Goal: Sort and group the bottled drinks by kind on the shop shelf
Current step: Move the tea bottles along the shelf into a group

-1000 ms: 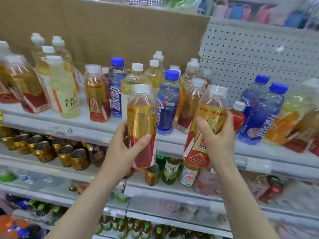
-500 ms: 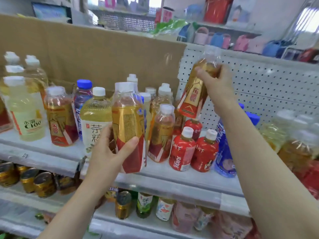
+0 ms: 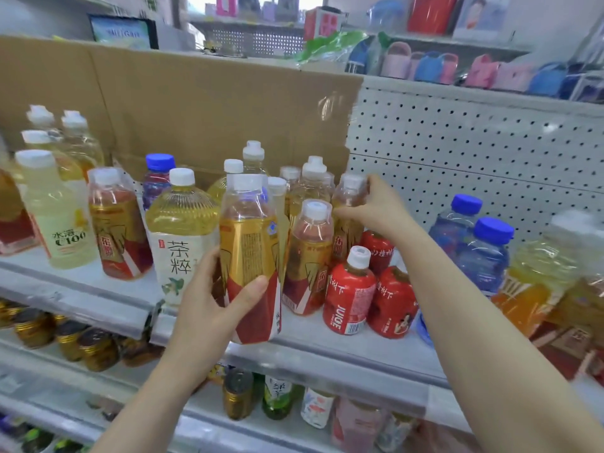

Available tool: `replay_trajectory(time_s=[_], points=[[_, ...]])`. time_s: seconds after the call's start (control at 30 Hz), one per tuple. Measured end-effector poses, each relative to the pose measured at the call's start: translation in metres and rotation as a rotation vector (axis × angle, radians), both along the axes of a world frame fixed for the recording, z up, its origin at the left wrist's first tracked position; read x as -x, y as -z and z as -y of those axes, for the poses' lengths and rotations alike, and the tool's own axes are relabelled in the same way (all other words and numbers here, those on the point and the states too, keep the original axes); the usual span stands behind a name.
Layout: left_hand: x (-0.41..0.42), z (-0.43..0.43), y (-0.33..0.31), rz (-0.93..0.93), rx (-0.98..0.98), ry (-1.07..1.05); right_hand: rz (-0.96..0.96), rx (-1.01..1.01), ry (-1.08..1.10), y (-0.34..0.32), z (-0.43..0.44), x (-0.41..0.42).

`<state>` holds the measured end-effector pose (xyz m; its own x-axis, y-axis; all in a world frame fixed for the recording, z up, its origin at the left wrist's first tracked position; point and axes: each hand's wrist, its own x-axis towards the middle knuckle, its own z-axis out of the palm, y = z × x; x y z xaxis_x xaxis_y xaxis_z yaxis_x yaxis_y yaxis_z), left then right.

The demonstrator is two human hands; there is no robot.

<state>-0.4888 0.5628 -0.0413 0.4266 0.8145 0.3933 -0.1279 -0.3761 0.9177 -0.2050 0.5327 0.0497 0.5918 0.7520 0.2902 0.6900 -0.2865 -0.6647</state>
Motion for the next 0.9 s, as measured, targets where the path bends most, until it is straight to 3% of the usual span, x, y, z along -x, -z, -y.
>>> replay_trajectory(time_s=[0.4,0.5,0.6,0.7,0.8,0.9], points=[[0.012,0.005,0.006,-0.014,-0.007,0.069,0.220,0.161,0.058,0.007,0.015,0.014],[0.014,0.008,0.010,-0.026,-0.010,0.087,0.299,-0.063,0.082,-0.004,0.035,0.041],[0.013,0.011,0.015,-0.037,0.010,0.109,0.123,-0.293,-0.117,-0.018,0.056,0.093],[0.009,0.016,0.017,-0.041,0.008,0.149,0.016,-0.146,-0.358,-0.017,0.069,0.137],[0.005,0.021,0.016,-0.037,-0.015,0.173,0.079,-0.073,-0.329,-0.010,0.068,0.144],[0.002,0.022,0.016,-0.093,-0.053,0.202,-0.060,-0.053,-0.315,-0.009,0.072,0.138]])
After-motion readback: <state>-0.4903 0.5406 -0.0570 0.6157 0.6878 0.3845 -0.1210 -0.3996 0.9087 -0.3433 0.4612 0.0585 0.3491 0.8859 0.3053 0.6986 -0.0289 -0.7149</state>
